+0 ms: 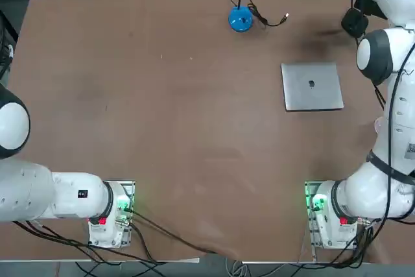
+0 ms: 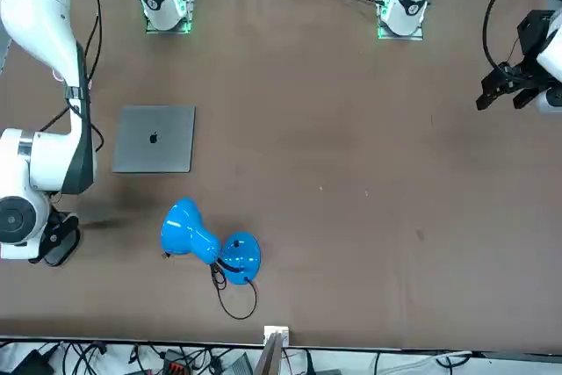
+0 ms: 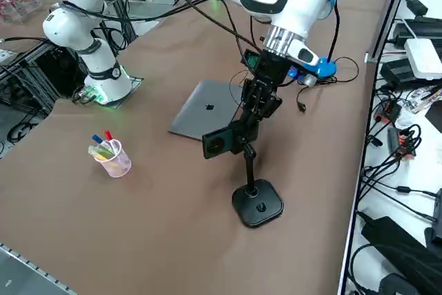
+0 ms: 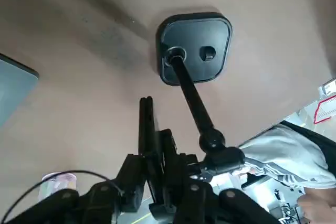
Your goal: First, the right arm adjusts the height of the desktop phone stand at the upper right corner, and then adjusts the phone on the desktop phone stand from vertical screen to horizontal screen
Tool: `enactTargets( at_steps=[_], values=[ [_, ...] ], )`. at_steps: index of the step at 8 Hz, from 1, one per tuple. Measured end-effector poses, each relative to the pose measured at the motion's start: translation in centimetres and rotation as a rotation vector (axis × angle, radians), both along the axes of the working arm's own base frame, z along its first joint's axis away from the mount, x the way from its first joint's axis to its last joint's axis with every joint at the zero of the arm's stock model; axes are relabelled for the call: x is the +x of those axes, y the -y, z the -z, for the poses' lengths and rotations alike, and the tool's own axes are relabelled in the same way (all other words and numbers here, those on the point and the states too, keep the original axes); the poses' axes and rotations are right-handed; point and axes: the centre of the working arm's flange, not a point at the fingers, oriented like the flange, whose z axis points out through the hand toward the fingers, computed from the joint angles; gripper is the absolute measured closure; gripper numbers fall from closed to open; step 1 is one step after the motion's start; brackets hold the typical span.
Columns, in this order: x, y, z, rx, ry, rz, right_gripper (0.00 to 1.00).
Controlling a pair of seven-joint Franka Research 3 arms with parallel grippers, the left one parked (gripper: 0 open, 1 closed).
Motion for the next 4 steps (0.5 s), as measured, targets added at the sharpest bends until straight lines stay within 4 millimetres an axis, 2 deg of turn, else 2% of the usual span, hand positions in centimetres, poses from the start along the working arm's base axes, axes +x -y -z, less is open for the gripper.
enactTargets(
  at_steps=[4],
  values=[
    [0.0,-0.03,-0.35,0.004,0.006,-0.001,0.84]
  ],
)
